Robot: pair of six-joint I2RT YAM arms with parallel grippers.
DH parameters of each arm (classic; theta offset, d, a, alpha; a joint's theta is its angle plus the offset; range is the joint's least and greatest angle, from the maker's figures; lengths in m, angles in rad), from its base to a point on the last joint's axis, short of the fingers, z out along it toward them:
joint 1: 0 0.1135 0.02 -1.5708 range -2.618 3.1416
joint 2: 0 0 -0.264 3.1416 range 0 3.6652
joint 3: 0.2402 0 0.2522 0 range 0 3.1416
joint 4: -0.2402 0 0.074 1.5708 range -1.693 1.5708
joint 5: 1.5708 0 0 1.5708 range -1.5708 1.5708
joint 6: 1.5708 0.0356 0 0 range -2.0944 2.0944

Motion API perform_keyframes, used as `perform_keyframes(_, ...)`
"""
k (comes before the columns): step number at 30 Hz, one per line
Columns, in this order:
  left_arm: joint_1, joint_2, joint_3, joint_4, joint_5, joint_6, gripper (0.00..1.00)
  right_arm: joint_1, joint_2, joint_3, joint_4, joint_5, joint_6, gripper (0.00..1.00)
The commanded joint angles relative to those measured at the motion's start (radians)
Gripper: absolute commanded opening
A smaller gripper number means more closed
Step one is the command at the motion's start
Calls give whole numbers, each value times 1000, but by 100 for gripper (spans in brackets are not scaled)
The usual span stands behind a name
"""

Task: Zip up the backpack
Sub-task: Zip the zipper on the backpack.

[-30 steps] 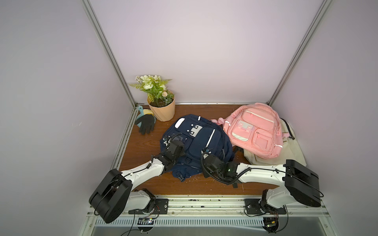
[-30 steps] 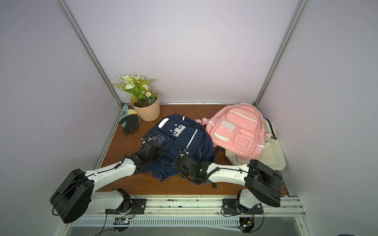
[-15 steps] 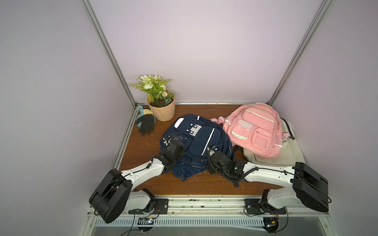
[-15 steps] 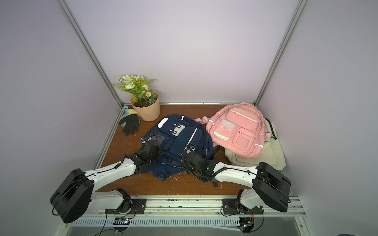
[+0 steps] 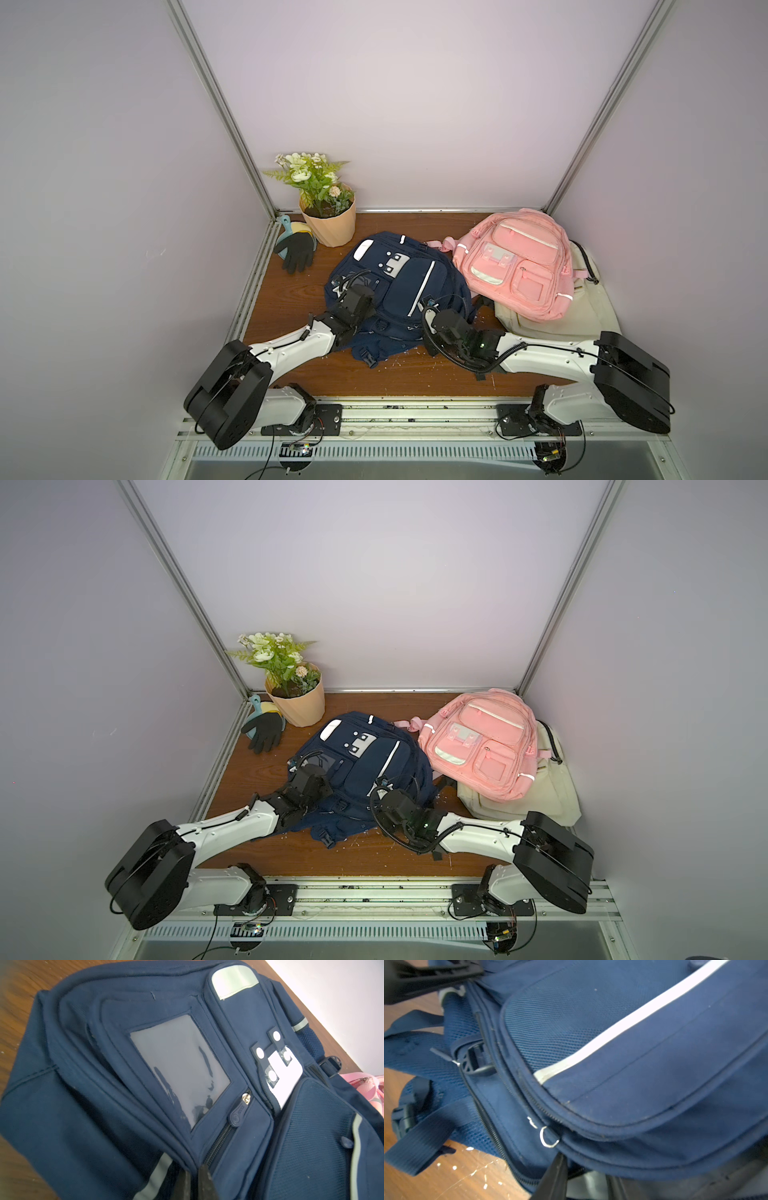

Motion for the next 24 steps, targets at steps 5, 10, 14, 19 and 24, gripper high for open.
perform_keyframes(5, -20, 25, 36, 2, 85, 33, 0, 20, 104, 54, 172, -98, -111, 37)
perform_keyframes(10, -21, 27, 37, 6, 91, 33, 1, 44, 168, 76, 163, -88, -116, 35)
perform_keyframes(14, -23, 34, 35, 16, 99, 29, 1, 52, 167, 83, 181, -110, -125, 31)
perform_keyframes(19, -23, 36, 38, 10, 96, 28, 0, 76, 208, 125, 117, -33, -142, 38)
perform_keyframes(24, -23, 21, 33, -2, 78, 31, 0, 74, 203, 92, 116, 16, -137, 40)
